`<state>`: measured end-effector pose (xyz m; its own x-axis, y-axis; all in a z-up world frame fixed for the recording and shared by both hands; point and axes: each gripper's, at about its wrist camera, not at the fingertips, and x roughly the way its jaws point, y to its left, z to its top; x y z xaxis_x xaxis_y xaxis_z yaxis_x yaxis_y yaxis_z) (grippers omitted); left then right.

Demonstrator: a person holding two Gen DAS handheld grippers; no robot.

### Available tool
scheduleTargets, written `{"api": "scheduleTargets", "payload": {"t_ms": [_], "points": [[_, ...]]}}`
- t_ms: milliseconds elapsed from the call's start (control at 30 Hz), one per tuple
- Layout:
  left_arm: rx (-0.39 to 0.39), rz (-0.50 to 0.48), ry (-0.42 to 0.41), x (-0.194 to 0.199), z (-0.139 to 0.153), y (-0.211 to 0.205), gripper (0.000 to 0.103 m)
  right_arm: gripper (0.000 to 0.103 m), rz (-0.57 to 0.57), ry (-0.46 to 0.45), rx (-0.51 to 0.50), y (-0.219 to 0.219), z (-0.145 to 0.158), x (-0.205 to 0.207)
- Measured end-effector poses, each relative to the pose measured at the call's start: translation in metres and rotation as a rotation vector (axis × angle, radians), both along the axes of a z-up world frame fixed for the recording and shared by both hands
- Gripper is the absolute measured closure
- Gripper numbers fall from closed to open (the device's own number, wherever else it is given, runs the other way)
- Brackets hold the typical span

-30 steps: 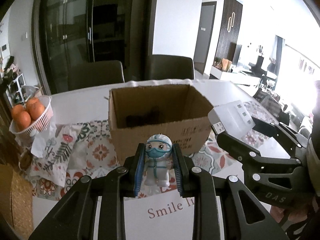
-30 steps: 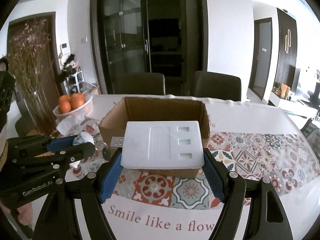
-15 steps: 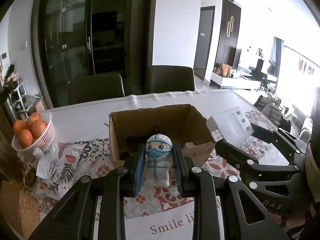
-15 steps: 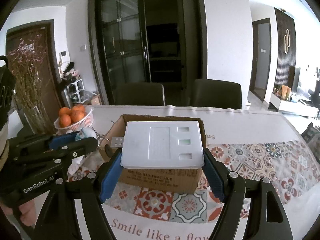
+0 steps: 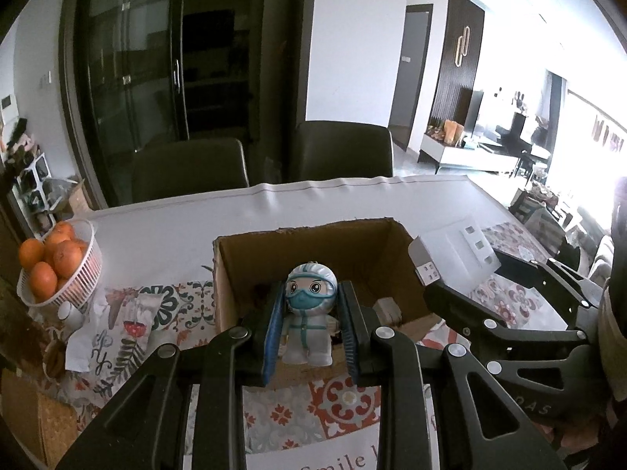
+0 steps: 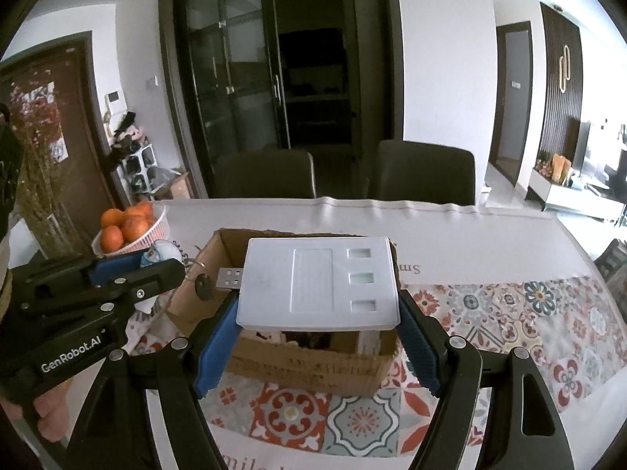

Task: Organize rigid objects
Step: 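Carry the figurine and white tray over the cardboard box with both grippers, then open both grippers to drop the figurine and tray into the box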

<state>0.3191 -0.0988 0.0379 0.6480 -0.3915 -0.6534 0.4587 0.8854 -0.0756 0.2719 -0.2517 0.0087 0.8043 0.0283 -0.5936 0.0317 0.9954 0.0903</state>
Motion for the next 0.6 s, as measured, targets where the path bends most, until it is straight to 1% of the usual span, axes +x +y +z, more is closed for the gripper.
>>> {"api": "scheduleTargets", "payload": {"t_ms": [233, 600], "points": [[0.005, 0.027, 0.040, 0.027, -0.003, -0.004, 0.076, 0.026, 0.005, 0.074, 0.045, -0.010, -0.007, 0.032], [0.035, 0.042, 0.136, 0.055, -0.030, -0.008, 0.076, 0.026, 0.020, 0.213, 0.055, -0.015, -0.028, 0.070]]}}
